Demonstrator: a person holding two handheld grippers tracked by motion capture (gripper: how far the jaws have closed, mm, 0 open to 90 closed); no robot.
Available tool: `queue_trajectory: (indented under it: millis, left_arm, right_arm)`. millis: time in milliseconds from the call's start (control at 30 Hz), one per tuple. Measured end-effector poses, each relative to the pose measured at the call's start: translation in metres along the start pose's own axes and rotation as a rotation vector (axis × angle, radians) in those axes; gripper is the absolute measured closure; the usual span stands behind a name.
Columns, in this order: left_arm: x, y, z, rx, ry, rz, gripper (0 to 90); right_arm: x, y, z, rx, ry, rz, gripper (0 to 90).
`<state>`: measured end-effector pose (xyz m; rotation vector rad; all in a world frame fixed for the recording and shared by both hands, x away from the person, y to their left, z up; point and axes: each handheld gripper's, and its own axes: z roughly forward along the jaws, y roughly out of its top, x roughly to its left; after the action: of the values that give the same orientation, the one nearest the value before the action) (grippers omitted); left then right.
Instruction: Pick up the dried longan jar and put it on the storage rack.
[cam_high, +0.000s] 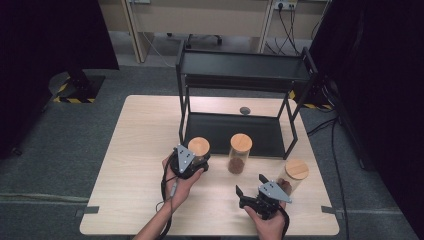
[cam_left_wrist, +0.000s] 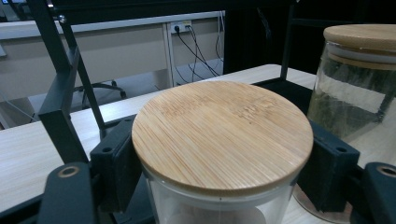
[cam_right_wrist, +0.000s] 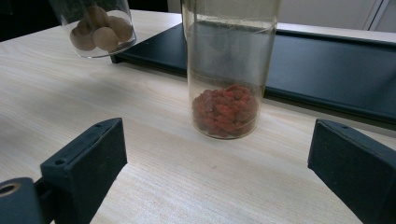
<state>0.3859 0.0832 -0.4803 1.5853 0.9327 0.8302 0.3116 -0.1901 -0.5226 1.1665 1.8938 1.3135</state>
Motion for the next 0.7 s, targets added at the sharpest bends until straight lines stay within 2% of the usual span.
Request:
queue_trajectory:
  millis: [700]
  left_arm:
    - [0.004,0.01,0.018,-0.012,0.027,0.006,25.0]
  right_arm:
    - [0.0,0.0,0.0,0.0,0.002,-0.003,4.8]
